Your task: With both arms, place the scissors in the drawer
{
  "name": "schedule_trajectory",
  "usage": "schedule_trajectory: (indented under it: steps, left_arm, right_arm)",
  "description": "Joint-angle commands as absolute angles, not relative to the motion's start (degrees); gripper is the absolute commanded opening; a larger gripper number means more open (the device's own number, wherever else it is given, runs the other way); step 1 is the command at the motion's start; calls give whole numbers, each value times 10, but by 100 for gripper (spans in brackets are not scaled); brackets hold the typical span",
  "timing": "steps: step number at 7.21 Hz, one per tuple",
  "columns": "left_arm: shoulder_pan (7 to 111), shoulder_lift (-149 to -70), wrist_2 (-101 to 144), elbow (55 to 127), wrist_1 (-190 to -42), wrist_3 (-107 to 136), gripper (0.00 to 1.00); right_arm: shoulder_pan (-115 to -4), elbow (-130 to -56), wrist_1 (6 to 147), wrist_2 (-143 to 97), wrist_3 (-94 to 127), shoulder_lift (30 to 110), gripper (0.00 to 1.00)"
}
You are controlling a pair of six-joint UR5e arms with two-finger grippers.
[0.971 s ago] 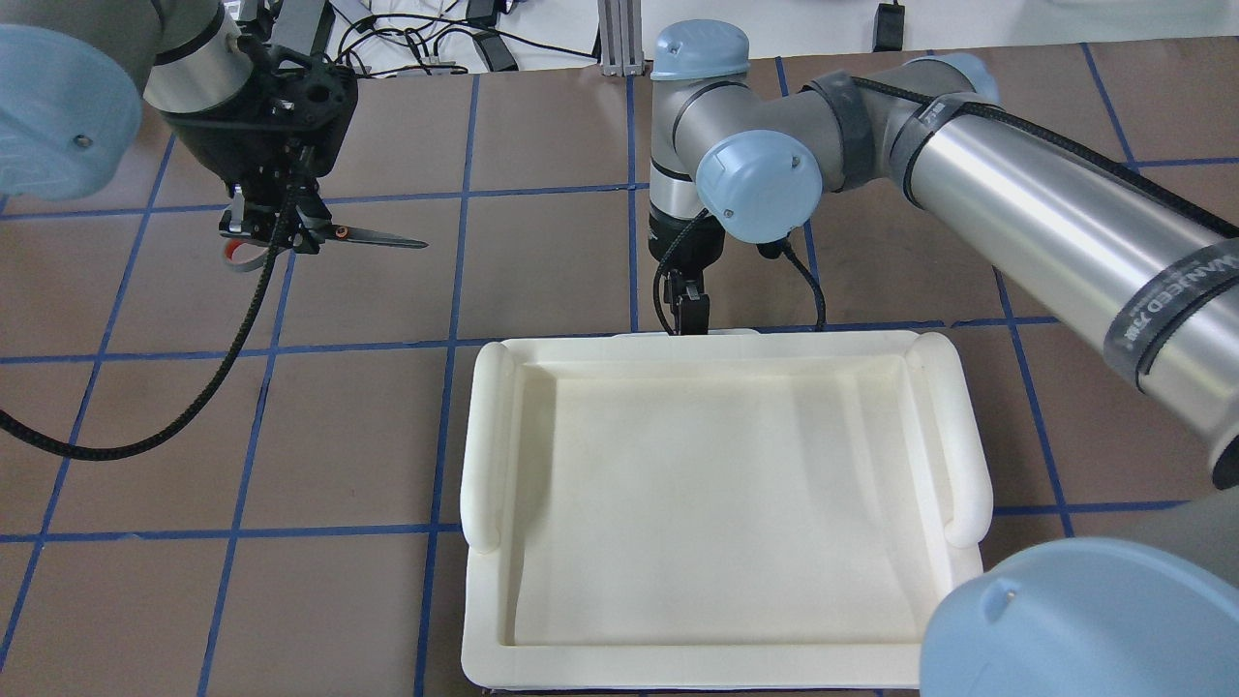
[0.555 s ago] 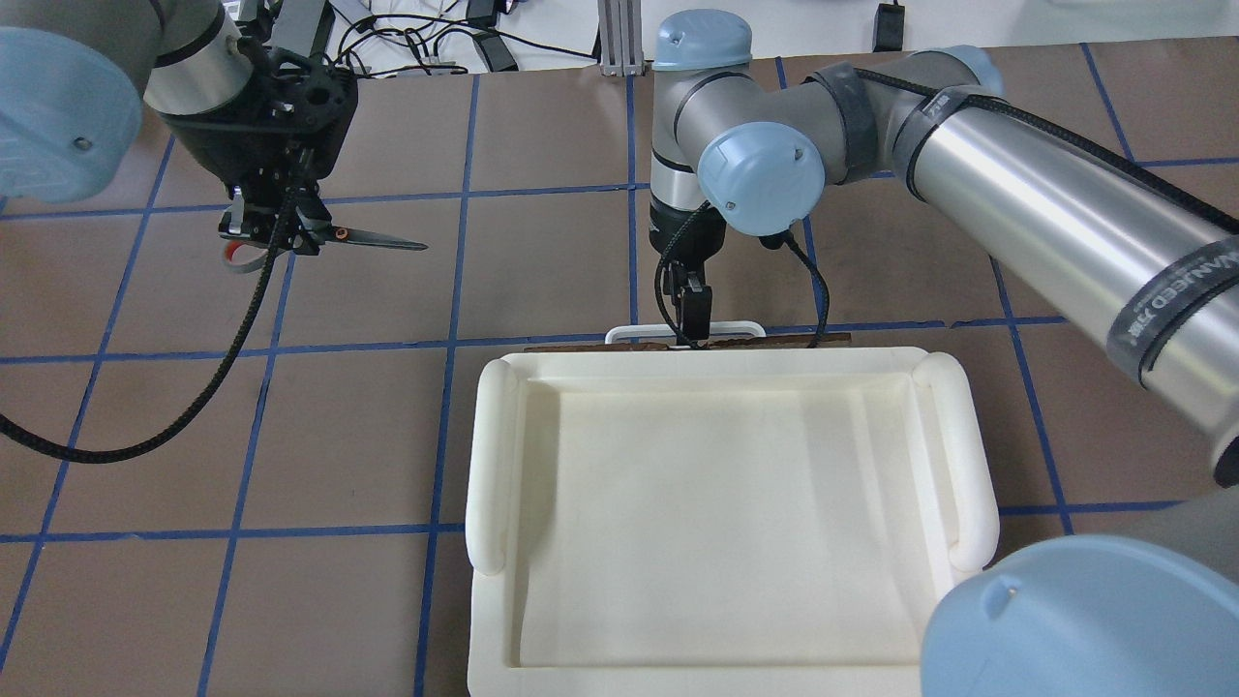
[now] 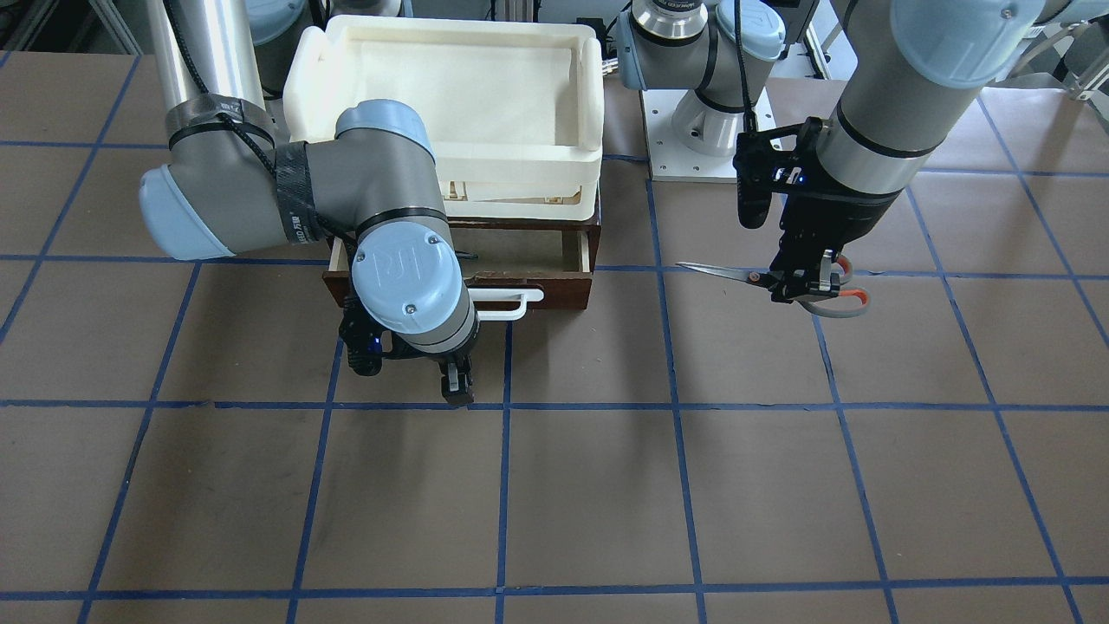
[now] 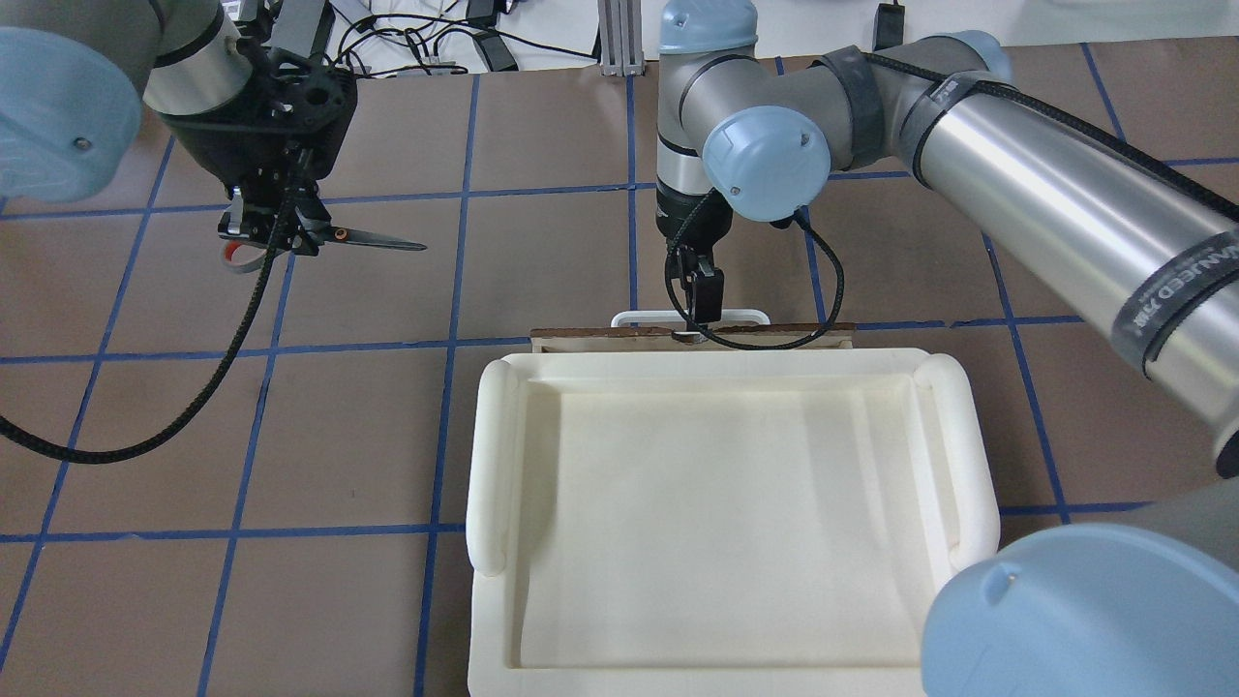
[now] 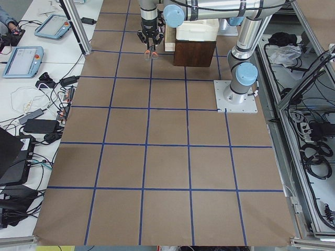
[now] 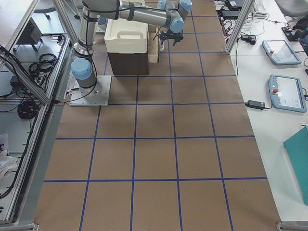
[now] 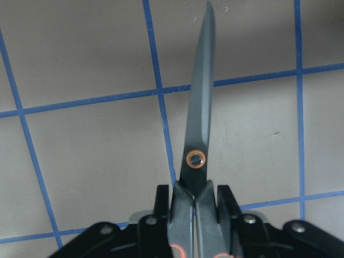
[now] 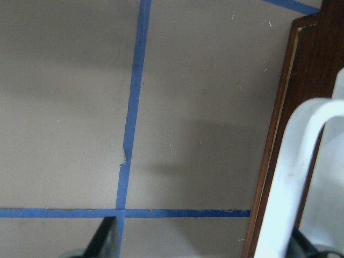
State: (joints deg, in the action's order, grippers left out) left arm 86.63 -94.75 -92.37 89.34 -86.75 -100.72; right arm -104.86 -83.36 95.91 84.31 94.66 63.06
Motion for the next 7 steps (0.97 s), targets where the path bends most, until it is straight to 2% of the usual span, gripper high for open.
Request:
schedule_trajectory:
  steps: [1, 7]
  left_arm:
    - [865, -947, -924, 893, -867, -1008, 0]
    - [858, -947, -924, 897, -867, -1016, 0]
  right_arm:
    - [-1041, -821, 964, 845, 930, 627, 100]
    - [-1041, -765, 965, 839, 927, 585, 100]
